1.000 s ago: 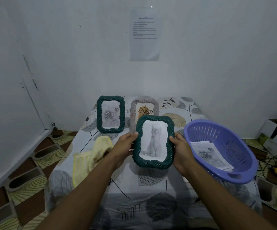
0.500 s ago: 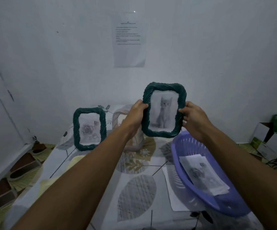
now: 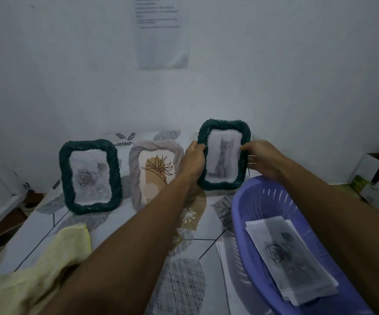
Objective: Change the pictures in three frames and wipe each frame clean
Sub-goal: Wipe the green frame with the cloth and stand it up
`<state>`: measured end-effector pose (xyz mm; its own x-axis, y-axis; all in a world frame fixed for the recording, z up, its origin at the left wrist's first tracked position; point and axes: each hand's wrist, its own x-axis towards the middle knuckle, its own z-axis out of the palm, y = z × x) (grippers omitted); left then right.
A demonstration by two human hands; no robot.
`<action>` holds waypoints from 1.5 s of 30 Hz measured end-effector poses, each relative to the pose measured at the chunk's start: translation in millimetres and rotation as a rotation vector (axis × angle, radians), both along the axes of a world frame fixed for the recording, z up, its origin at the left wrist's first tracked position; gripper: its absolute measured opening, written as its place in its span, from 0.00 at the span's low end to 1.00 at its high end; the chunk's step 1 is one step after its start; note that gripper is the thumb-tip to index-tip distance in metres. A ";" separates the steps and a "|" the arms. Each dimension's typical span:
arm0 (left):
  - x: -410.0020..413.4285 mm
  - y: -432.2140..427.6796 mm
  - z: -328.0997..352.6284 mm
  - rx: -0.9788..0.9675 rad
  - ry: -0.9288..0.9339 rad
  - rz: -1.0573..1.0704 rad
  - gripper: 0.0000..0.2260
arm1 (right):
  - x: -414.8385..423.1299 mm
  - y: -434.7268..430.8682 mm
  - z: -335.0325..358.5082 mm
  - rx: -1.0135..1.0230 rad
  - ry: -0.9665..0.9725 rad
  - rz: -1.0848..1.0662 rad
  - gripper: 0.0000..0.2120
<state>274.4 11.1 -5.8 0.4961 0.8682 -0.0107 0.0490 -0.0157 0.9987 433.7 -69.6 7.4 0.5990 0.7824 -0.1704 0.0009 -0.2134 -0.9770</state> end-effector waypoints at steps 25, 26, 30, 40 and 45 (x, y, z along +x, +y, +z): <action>-20.4 -25.1 -35.6 0.043 0.122 0.057 0.16 | -10.4 -19.5 5.1 -0.255 -0.467 0.162 0.13; -25.4 -28.0 -34.1 0.052 0.127 0.047 0.18 | -10.8 -19.8 4.0 -0.252 -0.490 0.155 0.14; -52.3 -34.7 -27.4 0.261 0.220 0.028 0.17 | -17.6 -22.3 2.3 -0.224 -0.569 0.072 0.22; -102.5 30.9 21.4 1.048 0.704 0.342 0.27 | -62.8 -7.5 15.4 -0.140 -0.970 -0.054 0.27; -89.8 45.5 10.7 0.845 0.927 0.233 0.41 | -69.0 12.1 8.8 -0.197 -0.933 -0.032 0.28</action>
